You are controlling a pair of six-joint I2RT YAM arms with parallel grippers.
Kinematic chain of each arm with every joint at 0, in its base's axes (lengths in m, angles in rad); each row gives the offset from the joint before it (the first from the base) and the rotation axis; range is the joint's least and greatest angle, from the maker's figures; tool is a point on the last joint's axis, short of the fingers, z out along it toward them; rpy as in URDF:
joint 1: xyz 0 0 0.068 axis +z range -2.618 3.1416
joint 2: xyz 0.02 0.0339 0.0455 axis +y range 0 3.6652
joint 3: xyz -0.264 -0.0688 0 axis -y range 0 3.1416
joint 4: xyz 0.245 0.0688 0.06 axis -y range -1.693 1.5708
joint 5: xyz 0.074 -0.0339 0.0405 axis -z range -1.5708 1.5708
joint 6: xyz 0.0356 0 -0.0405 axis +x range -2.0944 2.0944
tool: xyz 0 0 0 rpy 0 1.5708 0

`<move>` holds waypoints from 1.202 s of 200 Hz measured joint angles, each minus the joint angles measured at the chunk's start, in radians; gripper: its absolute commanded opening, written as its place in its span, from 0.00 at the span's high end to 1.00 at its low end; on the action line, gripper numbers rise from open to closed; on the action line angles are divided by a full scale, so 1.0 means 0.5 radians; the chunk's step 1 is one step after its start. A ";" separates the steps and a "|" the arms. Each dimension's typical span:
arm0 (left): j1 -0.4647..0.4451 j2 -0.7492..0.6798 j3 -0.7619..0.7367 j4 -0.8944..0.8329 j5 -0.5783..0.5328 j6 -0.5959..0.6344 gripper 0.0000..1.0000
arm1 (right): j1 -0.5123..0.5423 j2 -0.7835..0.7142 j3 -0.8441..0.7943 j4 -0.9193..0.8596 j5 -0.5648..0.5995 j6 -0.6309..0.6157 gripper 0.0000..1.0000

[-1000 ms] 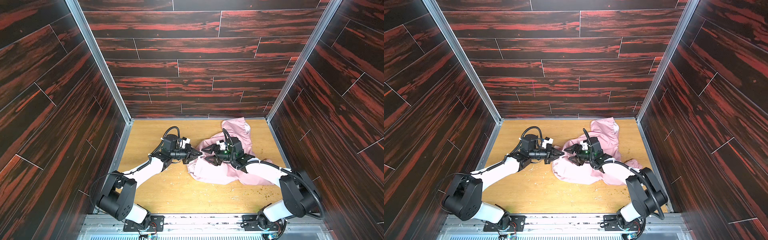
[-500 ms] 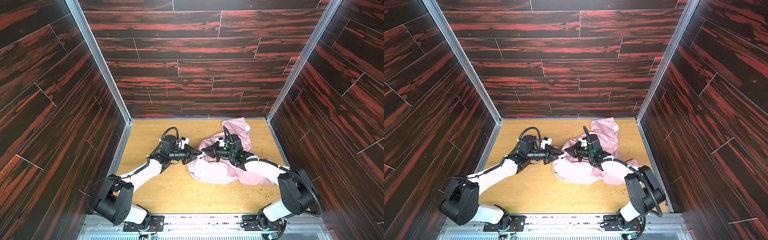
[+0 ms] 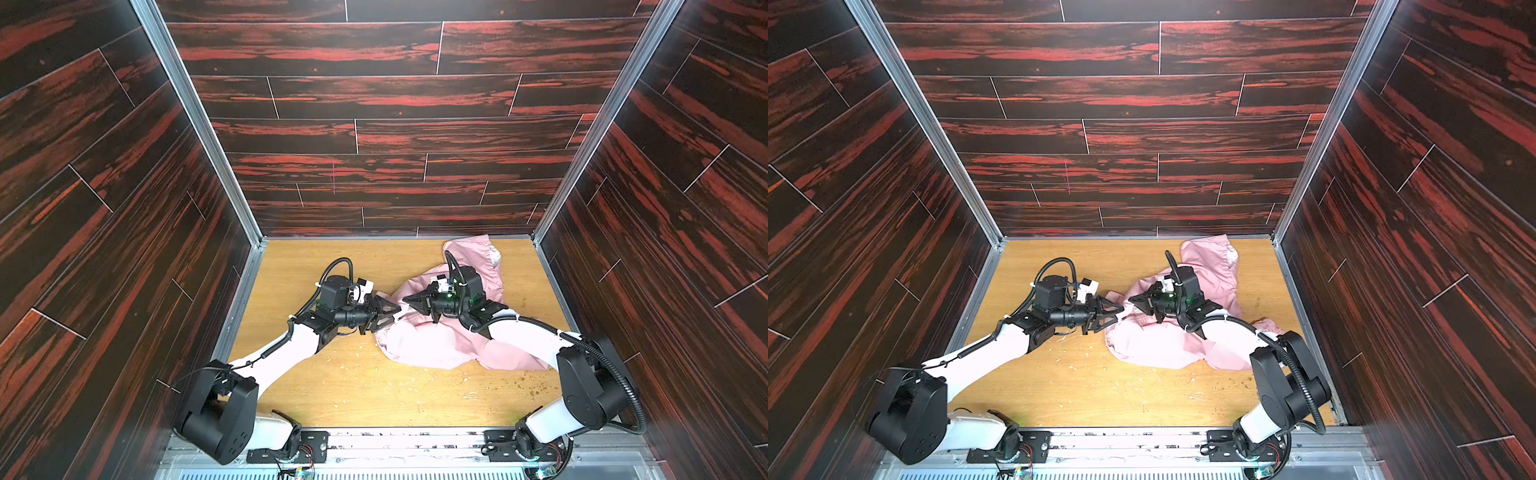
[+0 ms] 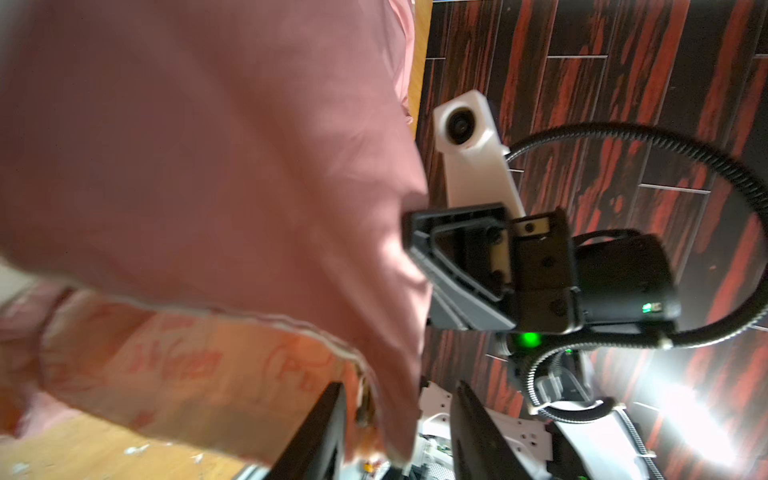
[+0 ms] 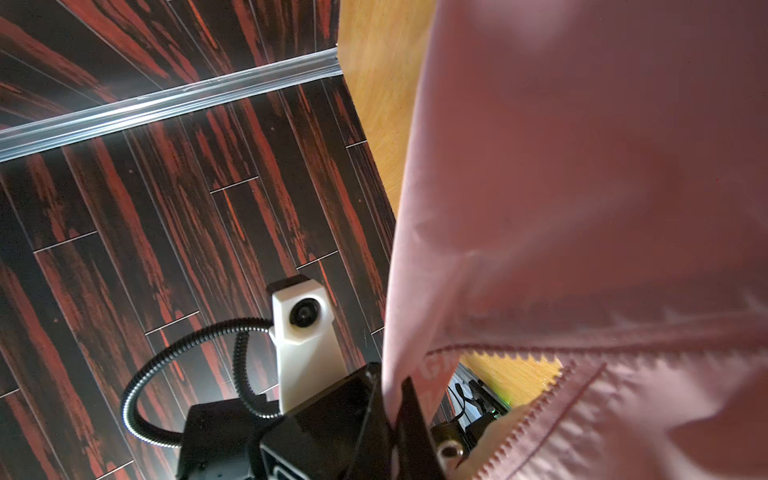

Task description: Zip up the jacket

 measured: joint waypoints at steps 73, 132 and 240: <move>-0.094 -0.039 0.011 -0.230 -0.198 0.291 0.54 | 0.002 0.000 0.018 0.000 -0.021 0.005 1.00; -0.118 -0.051 0.059 -0.215 -0.336 0.356 0.54 | 0.002 0.008 0.018 0.010 -0.043 0.024 1.00; -0.273 0.006 0.125 -0.143 -0.417 0.404 0.56 | 0.002 0.018 0.019 0.049 -0.052 0.072 1.00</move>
